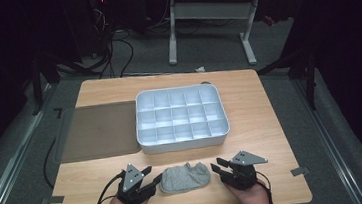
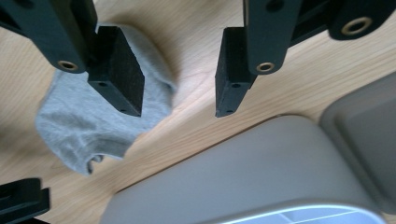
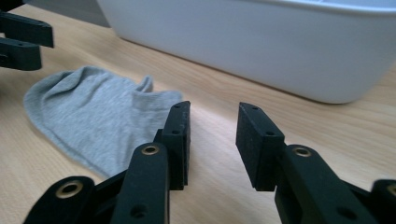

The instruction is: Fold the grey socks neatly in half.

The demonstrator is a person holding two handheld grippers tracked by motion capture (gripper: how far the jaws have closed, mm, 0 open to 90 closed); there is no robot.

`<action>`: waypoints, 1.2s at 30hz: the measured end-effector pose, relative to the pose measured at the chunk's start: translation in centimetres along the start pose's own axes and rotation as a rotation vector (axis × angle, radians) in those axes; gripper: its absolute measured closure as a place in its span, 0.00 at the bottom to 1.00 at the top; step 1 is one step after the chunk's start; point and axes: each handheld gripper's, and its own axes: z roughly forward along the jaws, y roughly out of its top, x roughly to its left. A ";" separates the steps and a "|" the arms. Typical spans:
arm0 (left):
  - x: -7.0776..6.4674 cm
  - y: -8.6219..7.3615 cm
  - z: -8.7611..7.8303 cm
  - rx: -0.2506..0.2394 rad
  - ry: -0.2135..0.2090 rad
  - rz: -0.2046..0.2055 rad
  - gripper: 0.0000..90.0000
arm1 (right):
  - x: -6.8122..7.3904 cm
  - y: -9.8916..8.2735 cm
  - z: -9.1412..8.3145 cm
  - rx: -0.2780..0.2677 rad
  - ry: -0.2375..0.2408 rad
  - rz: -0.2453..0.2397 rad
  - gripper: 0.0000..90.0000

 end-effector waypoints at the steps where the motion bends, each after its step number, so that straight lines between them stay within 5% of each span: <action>1: -0.3 0.1 0.2 0.002 -0.005 0.000 0.61 | 0.2 0.0 0.1 0.002 0.010 0.003 0.75; 8: -1.7 0.0 1.6 0.050 0.023 0.043 0.62 | 1.2 -0.3 1.3 0.046 0.037 0.018 0.72; 19: -1.7 -0.4 2.3 0.101 0.049 0.045 0.73 | 1.9 -0.9 3.2 0.136 0.042 0.020 0.69; 28: -0.9 -0.9 1.6 0.127 0.044 0.045 0.90 | 2.7 -1.1 3.4 0.140 0.055 -0.037 0.92; 36: 0.6 -1.4 0.2 0.121 0.056 0.007 0.87 | 2.7 -1.1 3.3 0.140 0.062 -0.044 0.94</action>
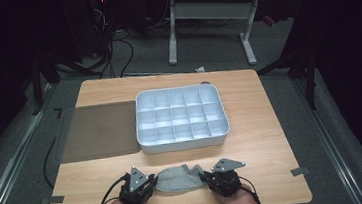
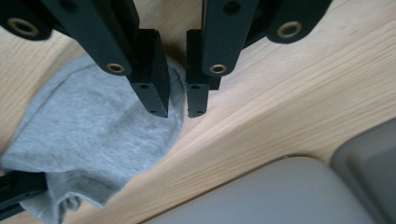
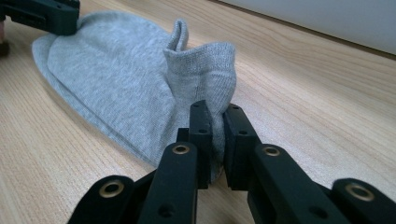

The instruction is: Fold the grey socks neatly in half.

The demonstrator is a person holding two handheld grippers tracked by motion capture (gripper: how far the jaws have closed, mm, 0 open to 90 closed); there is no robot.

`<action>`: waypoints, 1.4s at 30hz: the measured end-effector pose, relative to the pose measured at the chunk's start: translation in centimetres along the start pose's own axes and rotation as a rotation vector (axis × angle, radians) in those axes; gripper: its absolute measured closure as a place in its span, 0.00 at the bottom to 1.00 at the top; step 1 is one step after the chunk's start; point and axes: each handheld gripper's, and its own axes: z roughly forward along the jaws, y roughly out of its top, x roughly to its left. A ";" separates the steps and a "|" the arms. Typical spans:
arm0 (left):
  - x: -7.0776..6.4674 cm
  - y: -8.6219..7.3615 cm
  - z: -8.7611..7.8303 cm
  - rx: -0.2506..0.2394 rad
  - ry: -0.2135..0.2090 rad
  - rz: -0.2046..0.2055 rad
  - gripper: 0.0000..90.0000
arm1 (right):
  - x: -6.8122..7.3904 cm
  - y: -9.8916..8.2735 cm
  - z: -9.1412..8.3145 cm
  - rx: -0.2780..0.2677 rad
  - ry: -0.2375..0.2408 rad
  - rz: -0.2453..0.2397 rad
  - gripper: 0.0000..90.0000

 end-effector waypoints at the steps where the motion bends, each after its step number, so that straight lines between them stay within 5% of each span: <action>1: 0.0 0.0 0.0 0.000 0.000 0.000 0.86 | 0.0 0.0 0.0 0.000 0.001 0.001 0.94; 2: 0.4 -0.1 -0.3 -0.008 -0.009 -0.024 0.84 | 0.0 0.0 0.0 -0.001 0.000 0.000 0.94; 8: -0.1 0.6 -1.5 -0.080 -0.016 -0.015 0.82 | 0.1 0.0 0.0 -0.006 -0.006 -0.008 0.94; 12: -2.4 2.1 -1.1 -0.108 -0.086 0.012 0.85 | 0.1 0.0 0.0 -0.005 -0.010 -0.014 0.94; 16: -5.3 3.4 1.2 -0.062 -0.130 0.074 0.87 | 0.1 0.0 0.0 -0.005 -0.009 -0.015 0.94; 19: -6.6 3.7 3.3 -0.004 -0.111 0.103 0.89 | 0.1 0.0 0.0 -0.005 -0.010 -0.014 0.94; 23: -6.7 3.1 4.5 0.059 -0.085 0.105 0.90 | 0.0 -0.1 0.0 -0.007 -0.004 -0.008 0.95; 31: -6.9 3.0 4.7 0.047 -0.066 0.116 0.90 | -0.6 -0.1 -0.9 -0.054 0.064 0.068 0.96; 42: -8.5 3.8 5.7 0.055 -0.011 0.192 0.91 | 0.0 1.4 -2.6 -0.138 0.101 0.072 0.97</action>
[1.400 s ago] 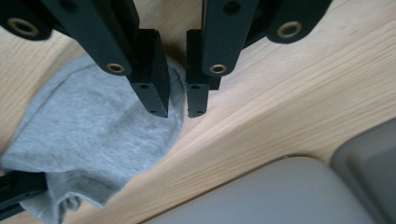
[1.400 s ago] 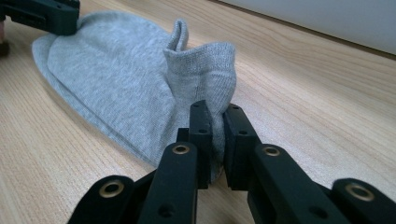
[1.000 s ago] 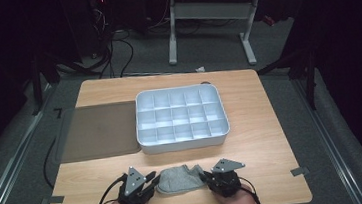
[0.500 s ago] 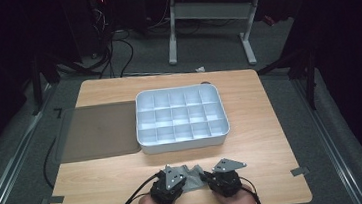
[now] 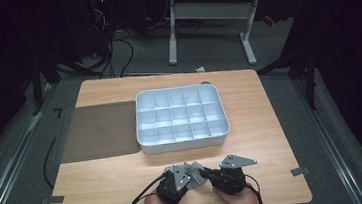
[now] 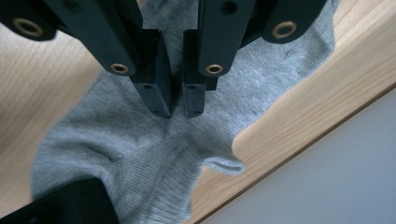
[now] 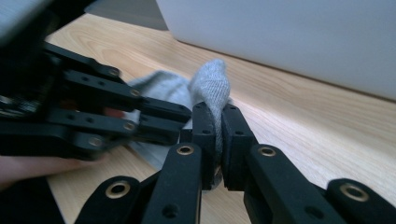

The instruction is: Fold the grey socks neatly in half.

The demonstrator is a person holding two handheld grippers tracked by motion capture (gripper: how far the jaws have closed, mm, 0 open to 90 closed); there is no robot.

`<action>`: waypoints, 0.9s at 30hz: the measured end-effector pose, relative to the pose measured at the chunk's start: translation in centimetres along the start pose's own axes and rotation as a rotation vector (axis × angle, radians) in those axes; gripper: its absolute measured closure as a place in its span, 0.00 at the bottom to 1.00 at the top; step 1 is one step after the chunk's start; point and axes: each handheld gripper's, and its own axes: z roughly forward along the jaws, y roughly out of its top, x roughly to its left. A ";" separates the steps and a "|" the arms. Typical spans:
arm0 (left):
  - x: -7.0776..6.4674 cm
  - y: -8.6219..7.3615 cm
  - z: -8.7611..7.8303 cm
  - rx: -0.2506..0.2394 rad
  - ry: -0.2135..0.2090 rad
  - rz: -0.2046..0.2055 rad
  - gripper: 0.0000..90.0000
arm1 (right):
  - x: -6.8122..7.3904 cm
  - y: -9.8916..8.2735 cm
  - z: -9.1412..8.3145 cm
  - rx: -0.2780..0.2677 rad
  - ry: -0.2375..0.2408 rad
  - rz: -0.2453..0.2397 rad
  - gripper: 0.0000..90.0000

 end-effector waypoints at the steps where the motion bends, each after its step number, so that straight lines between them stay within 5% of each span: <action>1: -0.1 0.1 0.1 0.000 0.002 0.003 0.91 | 0.1 0.1 -0.1 -0.004 0.002 -0.008 0.97; 7: -0.2 0.4 0.3 -0.001 -0.003 -0.010 0.88 | -0.2 0.0 -0.3 -0.012 0.011 0.004 0.97; 10: 0.5 0.4 -0.8 -0.052 -0.019 -0.041 0.83 | -0.6 -0.2 -0.4 -0.017 0.008 0.017 0.97; 13: 1.3 0.1 -2.0 -0.094 0.008 -0.055 0.76 | -1.0 -0.4 -0.5 -0.012 0.004 0.031 0.96; 16: 4.0 -1.4 -3.8 -0.117 0.027 -0.137 0.67 | -1.1 -0.6 -0.5 -0.007 0.000 0.037 0.96; 20: 5.6 -2.9 -3.6 -0.100 0.009 -0.228 0.62 | -1.1 -0.7 -0.4 -0.005 -0.004 0.036 0.96; 24: 6.1 -3.4 -3.0 -0.078 -0.066 -0.296 0.64 | -1.1 -0.7 -0.4 -0.003 -0.013 0.043 0.96; 27: 6.1 -3.4 -3.1 -0.081 -0.079 -0.310 0.75 | -1.2 -0.7 -0.4 0.000 -0.021 0.043 0.96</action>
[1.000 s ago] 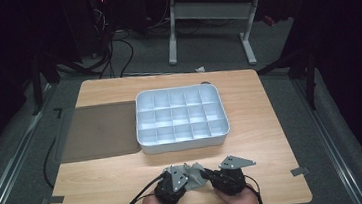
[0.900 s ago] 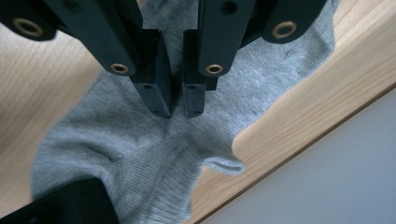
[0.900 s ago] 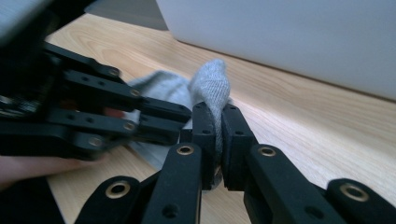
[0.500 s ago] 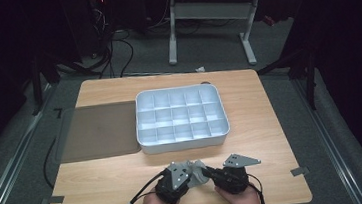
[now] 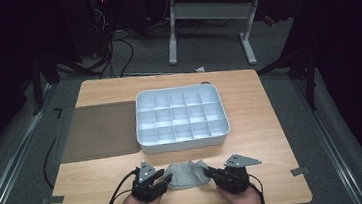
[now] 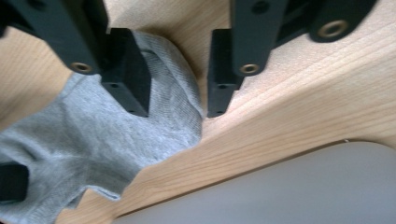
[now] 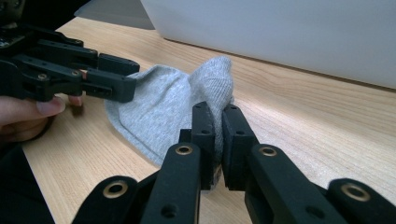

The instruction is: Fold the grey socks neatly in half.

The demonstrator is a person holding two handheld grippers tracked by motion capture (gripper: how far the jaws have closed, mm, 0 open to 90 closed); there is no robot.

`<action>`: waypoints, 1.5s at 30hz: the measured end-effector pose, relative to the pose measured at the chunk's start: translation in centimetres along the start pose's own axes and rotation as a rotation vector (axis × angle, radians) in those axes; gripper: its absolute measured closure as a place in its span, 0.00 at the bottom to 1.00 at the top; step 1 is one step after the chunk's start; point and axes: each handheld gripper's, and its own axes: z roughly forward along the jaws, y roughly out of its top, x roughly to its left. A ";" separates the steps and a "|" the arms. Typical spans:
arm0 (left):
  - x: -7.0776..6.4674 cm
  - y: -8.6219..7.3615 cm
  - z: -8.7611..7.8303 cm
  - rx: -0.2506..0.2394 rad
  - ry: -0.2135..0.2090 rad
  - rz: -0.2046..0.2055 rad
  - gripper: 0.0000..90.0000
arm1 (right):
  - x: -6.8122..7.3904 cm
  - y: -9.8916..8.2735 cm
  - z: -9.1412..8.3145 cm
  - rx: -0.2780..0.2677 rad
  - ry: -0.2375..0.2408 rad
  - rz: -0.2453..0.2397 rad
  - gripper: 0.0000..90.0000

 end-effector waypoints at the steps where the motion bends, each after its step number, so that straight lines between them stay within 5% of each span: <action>1: 0.0 0.0 -0.1 -0.004 -0.003 -0.003 0.80 | 0.0 0.0 0.0 0.001 -0.003 -0.001 0.96; 6: -0.1 0.0 -0.1 -0.022 -0.023 -0.011 0.90 | 0.2 0.2 0.1 0.018 -0.040 -0.018 0.96; 17: -0.2 0.0 0.1 -0.037 -0.085 -0.030 0.89 | 1.1 1.4 0.3 0.050 -0.108 -0.068 0.96; 26: -0.4 -0.1 0.4 -0.026 -0.091 -0.012 0.88 | 2.6 2.6 0.8 0.062 -0.141 -0.135 0.95; 36: -0.5 -0.2 0.4 -0.039 -0.094 -0.004 0.87 | 4.3 2.8 2.6 0.099 -0.143 -0.201 0.95; 45: -0.4 -0.2 0.3 -0.043 -0.106 -0.002 0.86 | 5.9 2.8 4.9 0.132 -0.095 -0.233 0.94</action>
